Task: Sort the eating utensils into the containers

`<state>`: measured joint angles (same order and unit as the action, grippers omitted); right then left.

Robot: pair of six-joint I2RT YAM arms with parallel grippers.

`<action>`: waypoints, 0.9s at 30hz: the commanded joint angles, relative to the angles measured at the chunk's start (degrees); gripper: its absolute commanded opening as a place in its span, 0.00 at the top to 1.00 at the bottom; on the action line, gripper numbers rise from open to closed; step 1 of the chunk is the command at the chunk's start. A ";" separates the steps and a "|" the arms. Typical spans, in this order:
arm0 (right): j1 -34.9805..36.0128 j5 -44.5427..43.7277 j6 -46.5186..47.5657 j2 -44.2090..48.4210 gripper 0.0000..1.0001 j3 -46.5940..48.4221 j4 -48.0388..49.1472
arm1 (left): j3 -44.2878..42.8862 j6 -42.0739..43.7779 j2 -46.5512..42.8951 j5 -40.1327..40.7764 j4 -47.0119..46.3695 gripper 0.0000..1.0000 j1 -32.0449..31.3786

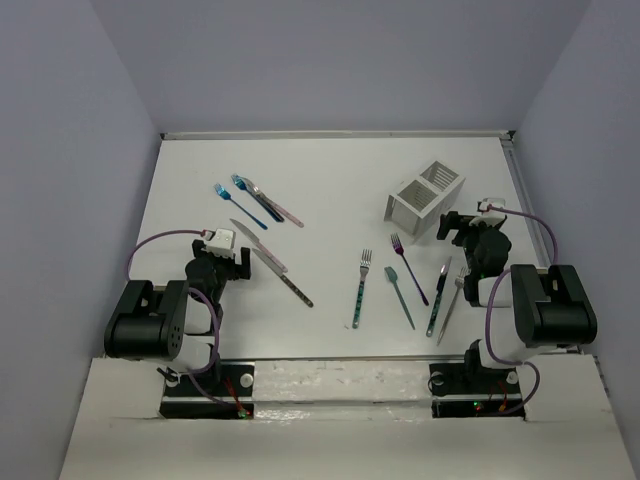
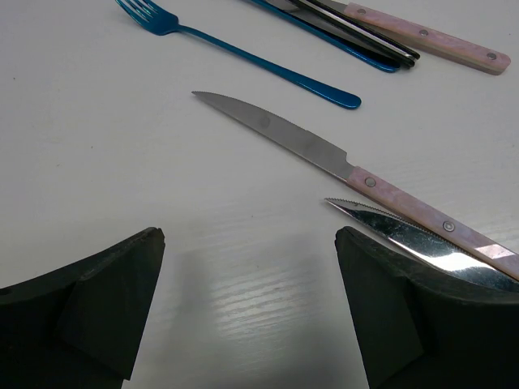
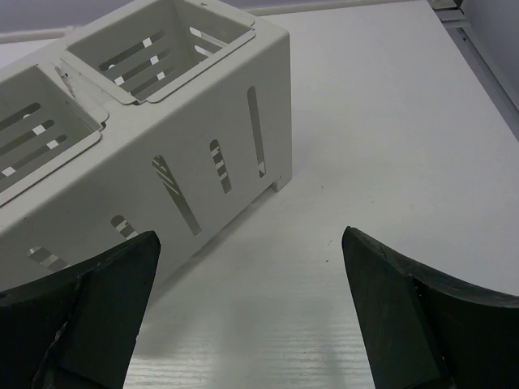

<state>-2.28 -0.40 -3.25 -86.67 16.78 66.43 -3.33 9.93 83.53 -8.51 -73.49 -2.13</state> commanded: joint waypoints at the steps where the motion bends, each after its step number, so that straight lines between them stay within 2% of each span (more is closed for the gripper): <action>1: -0.18 -0.04 0.52 0.54 0.00 0.63 2.65 | 3.07 -0.27 0.06 0.78 -39.36 0.01 0.11; 5: -0.18 0.40 0.43 0.28 0.00 1.24 1.85 | 3.07 -0.18 0.06 0.69 -39.36 0.01 0.11; 7: -0.18 5.21 1.48 0.37 0.00 1.68 1.33 | 2.90 -0.09 0.06 0.26 -38.75 0.01 0.11; 10: -0.18 8.05 2.10 0.54 0.00 2.21 -0.60 | 1.06 0.09 -2.74 0.60 -32.69 0.01 0.11; 12: -0.18 7.35 2.02 2.37 0.00 2.82 -4.09 | -0.26 -0.71 -6.69 1.57 -24.02 0.01 0.20; 13: -0.18 5.87 1.93 8.30 0.00 4.74 -12.99 | -2.88 -0.79 -13.32 0.96 -18.50 0.01 0.20; 14: -0.18 5.07 1.58 11.93 0.00 6.15 -17.35 | -4.56 -0.36 -16.78 0.00 -6.35 0.01 0.20; 16: -0.18 3.83 -5.15 22.36 0.00 7.74 -22.21 | -7.99 1.83 -23.11 -4.81 3.05 0.01 0.20; 17: -0.18 5.40 -6.58 25.38 0.00 8.27 -24.75 | -11.05 2.80 -24.36 -6.59 11.62 0.01 0.20; 20: -0.18 10.57 -13.09 31.81 0.00 10.20 -30.03 | -17.21 4.65 -25.52 -12.03 26.25 0.01 0.20; 21: -0.18 11.73 -14.84 33.83 0.00 12.90 -36.92 | -21.67 6.66 -25.34 -13.18 36.65 0.02 0.20; 23: -0.18 12.97 -16.87 34.64 0.00 16.95 -46.96 | -27.30 8.52 -24.47 -13.29 46.12 0.02 0.29; 24: -0.18 12.45 -18.53 35.08 0.00 20.89 -57.36 | -28.73 10.35 -24.46 -12.85 53.90 0.02 0.29; 26: -0.18 6.67 -20.91 35.61 0.00 23.99 -66.56 | -30.24 11.42 -25.69 -12.14 58.97 0.02 0.37; 27: -0.18 4.03 -23.71 36.31 0.00 26.01 -74.96 | -30.15 12.12 -26.30 -12.49 61.78 0.02 0.37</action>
<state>-2.33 8.88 -17.76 -50.81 36.58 23.33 -31.38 17.21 58.74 -18.63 -32.80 -2.13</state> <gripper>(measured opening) 0.999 0.982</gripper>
